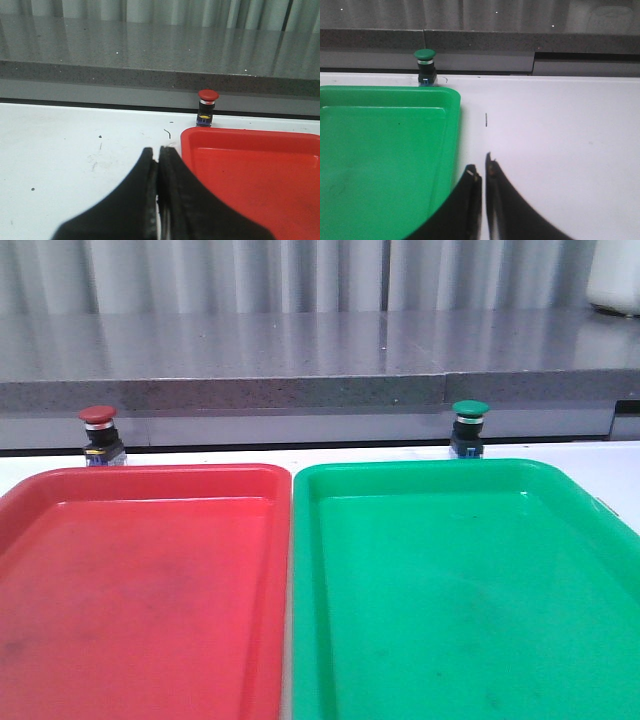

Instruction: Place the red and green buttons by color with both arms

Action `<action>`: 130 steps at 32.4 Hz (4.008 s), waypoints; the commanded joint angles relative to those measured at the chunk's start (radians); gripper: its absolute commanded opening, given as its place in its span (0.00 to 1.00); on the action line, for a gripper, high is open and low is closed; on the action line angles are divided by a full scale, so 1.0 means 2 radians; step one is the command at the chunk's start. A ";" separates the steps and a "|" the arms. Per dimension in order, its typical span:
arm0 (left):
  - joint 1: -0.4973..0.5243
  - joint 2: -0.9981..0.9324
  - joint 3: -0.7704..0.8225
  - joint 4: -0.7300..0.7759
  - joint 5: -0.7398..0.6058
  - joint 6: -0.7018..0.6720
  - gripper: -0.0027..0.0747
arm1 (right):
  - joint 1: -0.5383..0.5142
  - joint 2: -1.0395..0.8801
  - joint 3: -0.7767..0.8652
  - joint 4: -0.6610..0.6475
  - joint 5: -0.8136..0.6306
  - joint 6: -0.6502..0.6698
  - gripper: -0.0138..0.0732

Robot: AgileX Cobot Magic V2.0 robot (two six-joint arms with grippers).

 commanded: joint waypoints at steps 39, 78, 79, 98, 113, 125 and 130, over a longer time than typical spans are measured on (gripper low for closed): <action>0.001 -0.008 0.011 0.014 -0.049 0.001 0.01 | -0.002 -0.009 -0.005 0.000 -0.046 -0.003 0.21; 0.000 0.196 -0.230 -0.019 -0.031 -0.007 0.01 | -0.002 0.199 -0.288 0.000 0.004 -0.002 0.05; 0.000 0.196 -0.230 -0.019 -0.032 -0.007 0.01 | -0.002 0.202 -0.288 0.000 0.004 -0.002 0.05; 0.000 0.196 -0.230 -0.019 -0.046 -0.007 0.80 | -0.002 0.205 -0.288 0.000 0.004 -0.002 0.79; 0.000 0.220 -0.233 -0.023 -0.085 -0.007 0.85 | -0.002 0.205 -0.288 0.000 0.005 -0.002 0.85; -0.041 0.398 -0.317 -0.018 -0.091 -0.007 0.79 | -0.002 0.205 -0.288 0.000 0.005 -0.002 0.85; -0.091 0.497 -0.371 -0.002 -0.082 -0.007 0.79 | -0.002 0.205 -0.288 0.000 0.005 -0.002 0.85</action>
